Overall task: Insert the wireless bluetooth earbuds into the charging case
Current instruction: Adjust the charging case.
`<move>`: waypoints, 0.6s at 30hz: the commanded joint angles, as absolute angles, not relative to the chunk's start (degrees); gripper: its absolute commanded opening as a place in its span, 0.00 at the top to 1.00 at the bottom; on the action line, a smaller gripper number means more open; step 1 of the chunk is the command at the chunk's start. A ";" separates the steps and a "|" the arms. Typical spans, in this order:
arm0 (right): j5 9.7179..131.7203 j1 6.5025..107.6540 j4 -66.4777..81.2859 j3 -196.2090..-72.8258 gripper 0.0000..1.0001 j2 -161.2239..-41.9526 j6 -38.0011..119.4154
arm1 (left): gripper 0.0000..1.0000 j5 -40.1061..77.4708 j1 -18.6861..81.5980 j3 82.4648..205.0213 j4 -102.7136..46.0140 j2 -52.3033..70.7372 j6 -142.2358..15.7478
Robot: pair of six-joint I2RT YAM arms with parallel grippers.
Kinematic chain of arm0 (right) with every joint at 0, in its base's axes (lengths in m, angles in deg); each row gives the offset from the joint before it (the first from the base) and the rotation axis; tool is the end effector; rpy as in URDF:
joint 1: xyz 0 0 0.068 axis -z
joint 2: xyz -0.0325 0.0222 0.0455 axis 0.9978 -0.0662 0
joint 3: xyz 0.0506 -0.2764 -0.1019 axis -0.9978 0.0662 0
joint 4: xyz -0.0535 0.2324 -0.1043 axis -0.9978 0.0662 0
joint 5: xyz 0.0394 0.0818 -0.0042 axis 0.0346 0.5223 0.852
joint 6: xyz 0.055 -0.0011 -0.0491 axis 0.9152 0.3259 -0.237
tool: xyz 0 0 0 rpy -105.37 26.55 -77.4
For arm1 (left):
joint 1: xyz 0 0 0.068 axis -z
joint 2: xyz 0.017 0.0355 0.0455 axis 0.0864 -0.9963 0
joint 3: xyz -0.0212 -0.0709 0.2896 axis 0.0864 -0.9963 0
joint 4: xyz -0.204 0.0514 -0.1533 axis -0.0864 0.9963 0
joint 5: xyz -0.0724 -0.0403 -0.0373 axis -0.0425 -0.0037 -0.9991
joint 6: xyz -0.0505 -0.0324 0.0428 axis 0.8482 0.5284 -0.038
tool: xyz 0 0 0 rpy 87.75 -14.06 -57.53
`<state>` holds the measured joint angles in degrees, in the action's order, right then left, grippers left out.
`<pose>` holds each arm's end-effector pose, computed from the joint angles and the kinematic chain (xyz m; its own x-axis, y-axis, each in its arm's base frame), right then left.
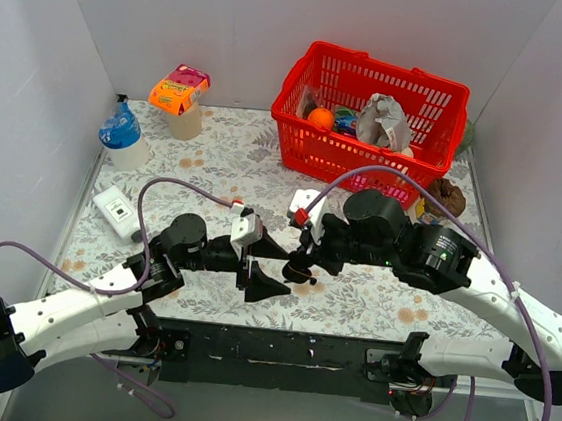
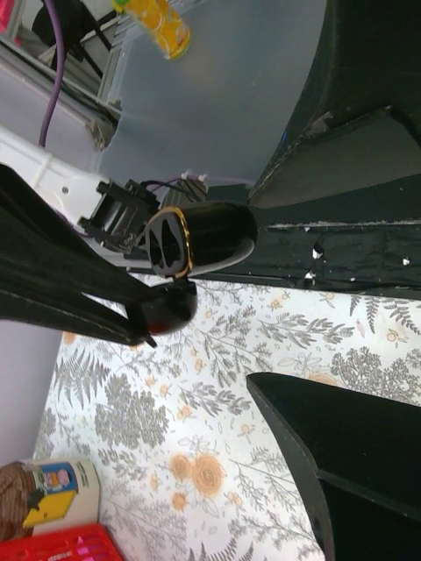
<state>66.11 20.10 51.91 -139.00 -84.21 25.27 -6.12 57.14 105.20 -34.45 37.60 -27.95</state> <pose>0.0890 0.2087 0.4357 -0.0525 -0.4882 -0.8711 -0.9505 0.2921 -0.1064 0.0947 -0.1768 0.3169 -0.7643 -0.0128 -0.6448 0.6398 0.1101 -0.7606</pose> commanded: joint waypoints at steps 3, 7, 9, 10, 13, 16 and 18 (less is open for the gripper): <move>64.14 18.27 50.93 -139.83 0.99 -84.32 23.96 | 0.29 -13.48 56.55 107.78 -35.91 35.50 -26.66; 61.51 17.91 49.18 -138.69 0.99 -84.40 25.10 | 0.31 -14.72 56.46 108.14 -38.45 34.00 -25.08; 60.88 17.83 48.39 -138.25 0.99 -84.40 25.80 | 0.31 -14.63 56.46 108.05 -39.34 33.91 -24.38; 59.84 17.74 48.03 -138.16 0.99 -84.40 25.98 | 0.31 -14.54 56.55 108.05 -39.95 33.91 -24.20; 56.76 17.48 46.54 -137.28 0.99 -83.97 26.86 | 0.27 -12.53 56.46 107.70 -40.83 34.17 -23.41; 54.38 17.30 45.31 -136.40 0.99 -82.74 27.21 | 0.23 -9.28 56.46 106.73 -40.58 35.22 -22.53; 53.41 17.30 45.30 -136.40 0.99 -81.86 27.30 | 0.20 -6.56 56.46 106.03 -39.87 36.28 -22.27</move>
<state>57.54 17.72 49.46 -136.55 -84.34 26.36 -11.32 56.81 105.97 -38.98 33.86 -23.56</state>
